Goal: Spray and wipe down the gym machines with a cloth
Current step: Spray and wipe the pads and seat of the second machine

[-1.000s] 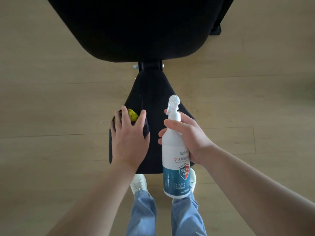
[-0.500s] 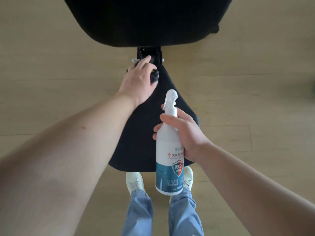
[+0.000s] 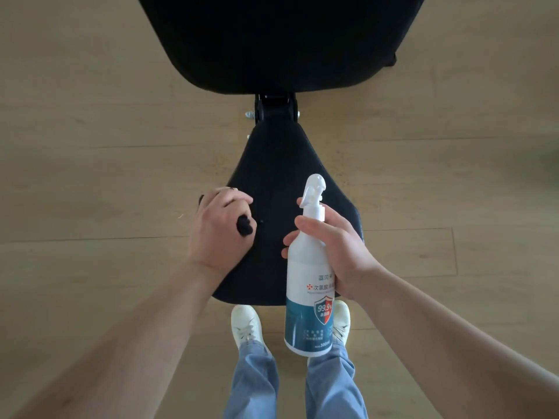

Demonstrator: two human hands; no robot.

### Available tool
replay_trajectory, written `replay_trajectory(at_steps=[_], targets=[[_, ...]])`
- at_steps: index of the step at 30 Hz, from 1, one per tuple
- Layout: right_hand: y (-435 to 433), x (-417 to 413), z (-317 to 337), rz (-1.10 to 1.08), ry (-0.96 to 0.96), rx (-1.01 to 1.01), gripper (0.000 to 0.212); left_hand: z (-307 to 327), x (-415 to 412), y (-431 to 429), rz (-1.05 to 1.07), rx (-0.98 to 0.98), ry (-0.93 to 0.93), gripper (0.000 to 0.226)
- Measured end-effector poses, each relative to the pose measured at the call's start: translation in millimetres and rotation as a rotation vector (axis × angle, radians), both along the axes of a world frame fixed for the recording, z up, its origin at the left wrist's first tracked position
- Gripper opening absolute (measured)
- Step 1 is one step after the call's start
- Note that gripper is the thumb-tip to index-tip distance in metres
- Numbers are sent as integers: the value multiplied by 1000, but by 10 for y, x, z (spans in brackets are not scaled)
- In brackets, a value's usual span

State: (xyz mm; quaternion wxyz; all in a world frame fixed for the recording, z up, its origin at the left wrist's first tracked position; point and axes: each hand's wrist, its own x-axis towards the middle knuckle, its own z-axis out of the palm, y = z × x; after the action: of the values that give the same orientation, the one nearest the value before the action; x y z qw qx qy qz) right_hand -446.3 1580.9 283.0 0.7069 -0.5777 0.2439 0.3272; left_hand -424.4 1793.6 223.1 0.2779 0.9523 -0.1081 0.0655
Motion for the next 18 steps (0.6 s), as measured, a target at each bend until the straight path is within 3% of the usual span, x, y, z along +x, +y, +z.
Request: replay_trajectory(at_steps=[3, 7, 12, 15, 18], targets=[[-2, 25, -1, 0, 15, 15, 48, 3, 141, -50, 45, -6, 102, 19], [-6, 81, -10, -7, 39, 51, 48, -19, 606, -267, 146, 56, 186, 49], [-20, 106, -3, 18, 38, 65, 48, -130, 1272, -585, 237, 139, 241, 42], [-23, 98, 17, -5, 54, 83, 47, -155, 1242, -677, 62, 331, 197, 40], [-51, 107, 52, -41, 49, 76, 36, -117, 1023, -683, -221, 361, 138, 48]])
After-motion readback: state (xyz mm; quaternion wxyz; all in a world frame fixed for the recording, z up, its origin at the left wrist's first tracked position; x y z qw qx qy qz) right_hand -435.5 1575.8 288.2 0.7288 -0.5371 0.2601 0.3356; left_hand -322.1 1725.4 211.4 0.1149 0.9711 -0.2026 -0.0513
